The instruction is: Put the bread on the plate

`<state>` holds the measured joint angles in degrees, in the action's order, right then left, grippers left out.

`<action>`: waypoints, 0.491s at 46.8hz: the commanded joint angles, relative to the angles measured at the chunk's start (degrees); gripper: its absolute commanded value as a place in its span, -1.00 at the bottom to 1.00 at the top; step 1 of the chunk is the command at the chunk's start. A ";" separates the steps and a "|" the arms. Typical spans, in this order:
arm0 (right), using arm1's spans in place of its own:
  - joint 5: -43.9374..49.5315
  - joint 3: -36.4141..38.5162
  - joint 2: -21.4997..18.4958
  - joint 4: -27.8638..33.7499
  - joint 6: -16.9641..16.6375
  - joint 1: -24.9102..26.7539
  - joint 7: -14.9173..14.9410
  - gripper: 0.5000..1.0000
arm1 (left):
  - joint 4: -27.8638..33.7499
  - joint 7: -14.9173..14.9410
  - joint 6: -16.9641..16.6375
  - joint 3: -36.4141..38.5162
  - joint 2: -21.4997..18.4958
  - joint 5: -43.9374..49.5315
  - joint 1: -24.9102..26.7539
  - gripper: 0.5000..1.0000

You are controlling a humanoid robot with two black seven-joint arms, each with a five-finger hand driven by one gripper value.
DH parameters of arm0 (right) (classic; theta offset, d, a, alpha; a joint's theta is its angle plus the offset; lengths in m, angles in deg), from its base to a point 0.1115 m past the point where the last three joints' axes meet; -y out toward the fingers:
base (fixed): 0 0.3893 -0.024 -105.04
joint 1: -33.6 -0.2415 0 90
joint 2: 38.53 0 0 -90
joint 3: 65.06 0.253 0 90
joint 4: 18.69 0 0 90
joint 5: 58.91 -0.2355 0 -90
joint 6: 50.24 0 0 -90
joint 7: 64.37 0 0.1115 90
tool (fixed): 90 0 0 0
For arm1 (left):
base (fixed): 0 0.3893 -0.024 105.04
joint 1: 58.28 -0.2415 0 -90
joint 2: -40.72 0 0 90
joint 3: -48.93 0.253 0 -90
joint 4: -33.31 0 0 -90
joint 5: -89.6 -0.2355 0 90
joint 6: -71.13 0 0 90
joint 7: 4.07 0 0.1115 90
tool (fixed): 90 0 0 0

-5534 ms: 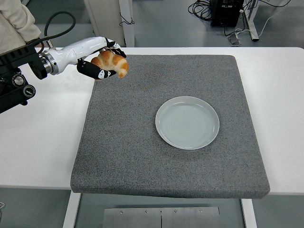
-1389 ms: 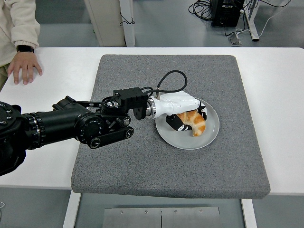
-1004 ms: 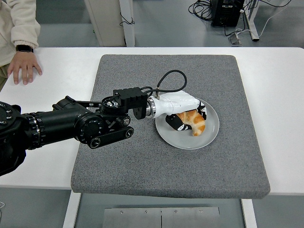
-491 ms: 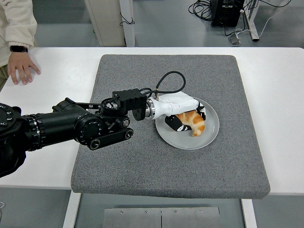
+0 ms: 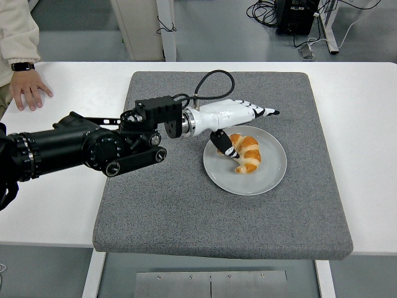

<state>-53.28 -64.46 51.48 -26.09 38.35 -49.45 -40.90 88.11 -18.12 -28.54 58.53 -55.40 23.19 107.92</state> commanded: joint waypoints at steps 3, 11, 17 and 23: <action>0.00 -0.07 0.00 0.01 0.00 0.00 0.00 1.00 | 1.72 0.16 0.80 -0.28 -1.18 4.09 2.55 0.88; 0.00 0.02 0.00 0.01 0.00 0.00 0.00 1.00 | 1.80 0.16 2.73 -3.53 -2.94 11.03 4.66 0.88; 0.00 0.02 0.00 0.01 0.00 0.00 0.00 1.00 | 1.72 0.16 3.61 -6.52 -4.52 14.99 4.93 0.88; 0.00 0.02 0.00 0.01 0.00 0.00 0.00 1.00 | 1.54 0.16 3.79 -10.30 -6.45 19.73 4.66 0.88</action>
<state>-53.28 -64.46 51.47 -26.09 38.35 -49.45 -40.90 89.78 -17.95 -24.78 49.93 -60.95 40.70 112.84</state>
